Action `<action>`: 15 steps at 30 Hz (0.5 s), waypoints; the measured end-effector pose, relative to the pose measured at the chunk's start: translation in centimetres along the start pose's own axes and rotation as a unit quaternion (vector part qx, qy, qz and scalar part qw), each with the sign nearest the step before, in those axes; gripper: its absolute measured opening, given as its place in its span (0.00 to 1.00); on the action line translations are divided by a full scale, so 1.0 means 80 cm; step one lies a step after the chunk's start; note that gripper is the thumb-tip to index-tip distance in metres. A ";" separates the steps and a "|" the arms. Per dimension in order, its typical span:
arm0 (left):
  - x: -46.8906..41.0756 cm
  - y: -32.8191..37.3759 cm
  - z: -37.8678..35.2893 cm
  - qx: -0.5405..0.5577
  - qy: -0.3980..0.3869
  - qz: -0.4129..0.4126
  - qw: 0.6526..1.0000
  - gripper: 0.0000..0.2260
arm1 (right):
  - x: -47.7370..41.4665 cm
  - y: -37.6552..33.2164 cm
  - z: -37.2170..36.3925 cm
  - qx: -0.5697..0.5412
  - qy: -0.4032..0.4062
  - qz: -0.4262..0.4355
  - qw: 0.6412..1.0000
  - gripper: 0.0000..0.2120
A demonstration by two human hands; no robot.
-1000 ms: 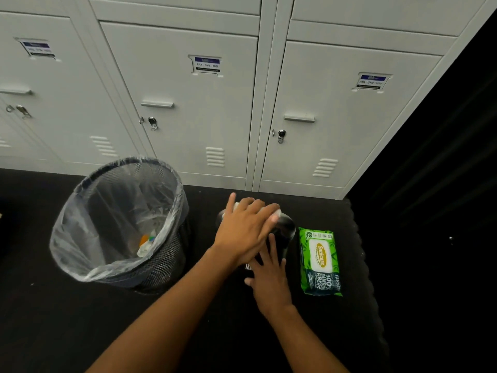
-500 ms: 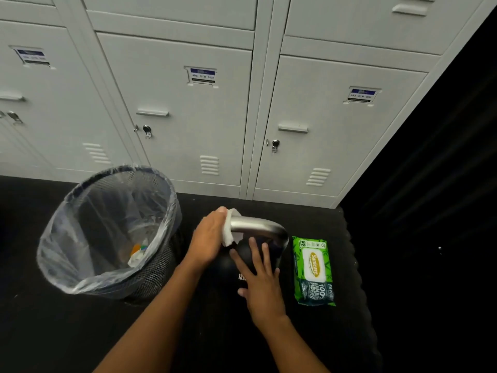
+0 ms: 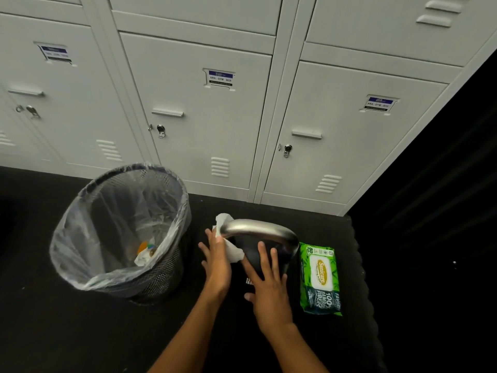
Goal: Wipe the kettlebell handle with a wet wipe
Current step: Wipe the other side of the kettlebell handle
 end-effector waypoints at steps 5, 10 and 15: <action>0.025 0.023 -0.011 -0.069 0.031 -0.197 0.977 0.21 | 0.002 0.000 0.002 -0.011 -0.007 0.003 1.000 0.51; 0.026 0.069 -0.016 -0.405 0.049 -0.377 0.831 0.20 | 0.004 -0.001 0.009 0.007 -0.028 0.003 1.000 0.48; -0.007 0.120 -0.004 -0.500 -0.073 -0.441 0.742 0.27 | 0.001 -0.002 0.004 0.016 -0.020 -0.001 1.000 0.48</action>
Point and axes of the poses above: each hand's wrist, its own x-axis away from the middle knuckle, its own z-axis out of the back of the hand, y = z × x, the point moved 1 cm from there along -x, towards the middle knuckle, and after that the axes turned 1 degree about -x, right-handed, at the moved point
